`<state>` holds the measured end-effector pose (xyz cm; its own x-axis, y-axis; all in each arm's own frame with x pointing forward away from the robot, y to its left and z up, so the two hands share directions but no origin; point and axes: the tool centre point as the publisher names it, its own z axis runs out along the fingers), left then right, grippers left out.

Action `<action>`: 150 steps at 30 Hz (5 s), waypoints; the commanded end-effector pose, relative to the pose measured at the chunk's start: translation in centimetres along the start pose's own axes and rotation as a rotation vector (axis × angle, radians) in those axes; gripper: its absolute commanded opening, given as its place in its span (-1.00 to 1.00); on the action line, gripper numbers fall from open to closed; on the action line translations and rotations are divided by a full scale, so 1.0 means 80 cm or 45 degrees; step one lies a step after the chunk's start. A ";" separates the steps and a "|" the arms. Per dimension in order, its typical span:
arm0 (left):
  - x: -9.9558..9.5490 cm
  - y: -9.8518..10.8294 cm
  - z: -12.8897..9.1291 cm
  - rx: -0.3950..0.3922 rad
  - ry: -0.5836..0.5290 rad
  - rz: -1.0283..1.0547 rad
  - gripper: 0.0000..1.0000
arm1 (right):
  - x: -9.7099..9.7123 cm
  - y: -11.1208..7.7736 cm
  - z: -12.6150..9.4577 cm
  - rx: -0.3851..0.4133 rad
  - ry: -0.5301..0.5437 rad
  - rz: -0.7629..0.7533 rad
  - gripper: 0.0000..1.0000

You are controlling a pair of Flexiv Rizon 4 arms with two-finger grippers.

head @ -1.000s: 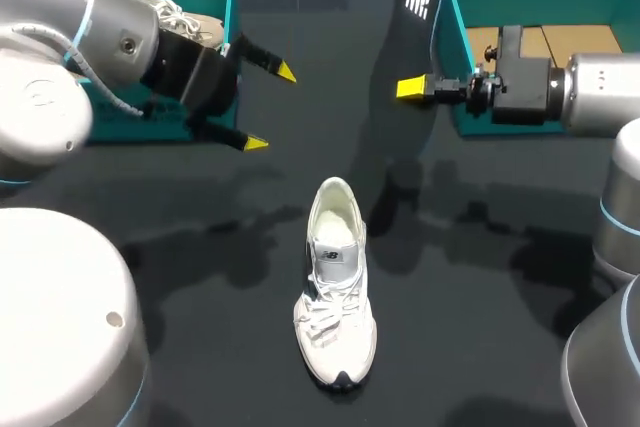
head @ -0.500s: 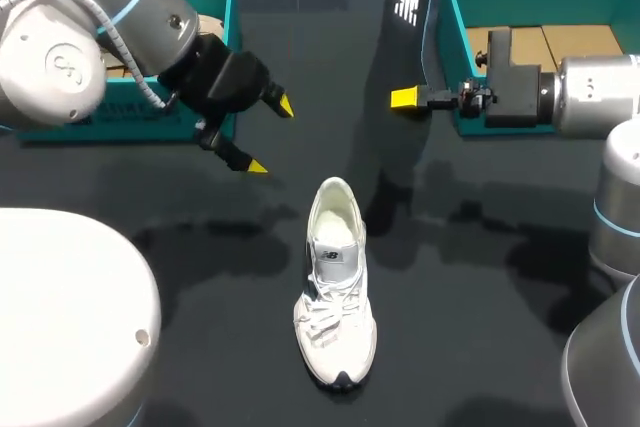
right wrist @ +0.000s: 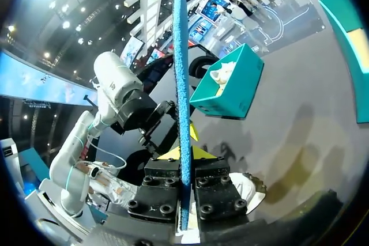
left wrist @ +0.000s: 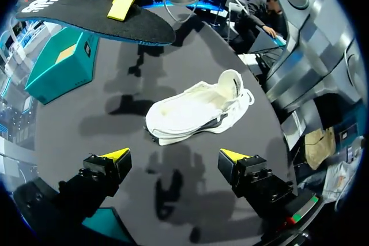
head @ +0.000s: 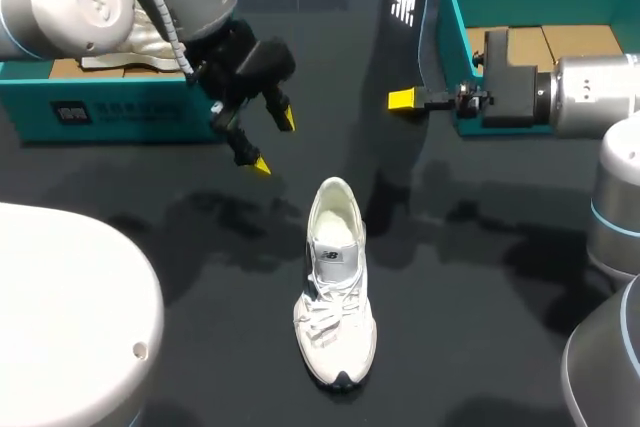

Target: Take the shoe out of the shoebox, open the shoe tongue, remove and reinsert the insole, then place the shoe into the shoebox

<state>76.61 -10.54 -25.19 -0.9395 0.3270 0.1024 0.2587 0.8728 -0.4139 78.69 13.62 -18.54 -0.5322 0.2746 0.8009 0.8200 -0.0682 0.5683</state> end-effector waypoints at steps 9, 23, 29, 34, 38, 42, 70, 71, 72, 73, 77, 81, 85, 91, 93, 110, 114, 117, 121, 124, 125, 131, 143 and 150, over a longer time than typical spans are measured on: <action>0.006 0.025 0.050 0.009 -0.052 -0.092 1.00 | 0.006 -0.028 0.051 0.015 0.026 -0.052 -1.00; 0.021 0.032 0.097 -0.019 -0.078 -0.048 1.00 | -0.010 -0.063 0.077 0.005 0.068 -0.033 -1.00; 0.021 0.032 0.097 -0.019 -0.078 -0.048 1.00 | -0.010 -0.063 0.077 0.005 0.068 -0.033 -1.00; 0.021 0.032 0.097 -0.019 -0.078 -0.048 1.00 | -0.010 -0.063 0.077 0.005 0.068 -0.033 -1.00; 0.024 0.031 0.110 0.001 -0.088 -0.041 1.00 | -0.027 -0.069 0.082 0.045 0.236 -0.078 -1.00; 0.028 0.031 0.117 0.016 -0.101 -0.037 1.00 | -0.033 -0.074 0.083 0.036 0.303 -0.109 -1.00; 0.022 0.019 0.151 0.031 -0.211 -0.138 1.00 | -0.036 -0.082 0.111 0.013 0.349 -0.167 -1.00; 0.022 0.018 0.152 0.032 -0.211 -0.139 1.00 | -0.036 -0.082 0.112 0.014 0.350 -0.167 -1.00; 0.021 0.018 0.152 0.032 -0.215 -0.142 1.00 | -0.036 -0.082 0.112 0.014 0.352 -0.167 -1.00; 0.021 0.018 0.153 0.032 -0.216 -0.143 1.00 | -0.037 -0.082 0.113 0.015 0.354 -0.167 -1.00; 0.019 0.019 0.154 0.039 -0.207 -0.148 1.00 | -0.036 -0.083 0.113 0.015 0.356 -0.169 -1.00; 0.018 0.019 0.154 0.043 -0.197 -0.140 1.00 | -0.036 -0.085 0.112 0.002 0.354 -0.173 -1.00; 0.018 0.019 0.154 0.043 -0.197 -0.140 1.00 | -0.036 -0.086 0.112 -0.024 0.343 -0.197 -1.00; 0.018 0.019 0.154 0.043 -0.197 -0.140 1.00 | -0.034 -0.088 0.111 -0.047 0.356 -0.276 -1.00; 0.018 0.019 0.154 0.043 -0.197 -0.140 1.00 | -0.033 -0.088 0.110 -0.048 0.370 -0.305 -1.00; 0.018 0.019 0.154 0.043 -0.197 -0.140 1.00 | -0.040 -0.093 0.118 -0.022 0.386 -0.482 -1.00; 0.018 0.019 0.154 0.043 -0.197 -0.140 1.00 | -0.042 -0.096 0.118 -0.016 0.389 -0.494 -1.00; 0.018 0.019 0.154 0.043 -0.197 -0.140 1.00 | -0.044 -0.099 0.118 -0.010 0.393 -0.504 -1.00; 0.018 0.019 0.154 0.043 -0.197 -0.140 1.00 | -0.047 -0.104 0.118 -0.003 0.398 -0.513 -1.00; 0.018 0.019 0.154 0.043 -0.197 -0.140 1.00 | -0.049 -0.107 0.117 0.000 0.401 -0.521 -1.00; 0.018 0.019 0.154 0.043 -0.197 -0.140 1.00 | -0.050 -0.109 0.117 0.001 0.400 -0.522 -1.00; 0.018 0.019 0.154 0.043 -0.197 -0.140 1.00 | -0.053 -0.114 0.116 0.009 0.398 -0.519 -1.00; 0.018 0.019 0.154 0.043 -0.197 -0.140 1.00 | -0.057 -0.129 0.118 0.034 0.375 -0.479 -1.00; 0.018 0.019 0.154 0.043 -0.197 -0.140 1.00 | -0.061 -0.140 0.117 0.040 0.368 -0.451 -1.00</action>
<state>72.84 -13.14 -36.63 -0.9858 0.1674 0.0093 0.1464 0.8866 -0.4388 74.52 21.94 -30.07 -0.8148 -0.0067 0.5797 0.5796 0.0158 0.8148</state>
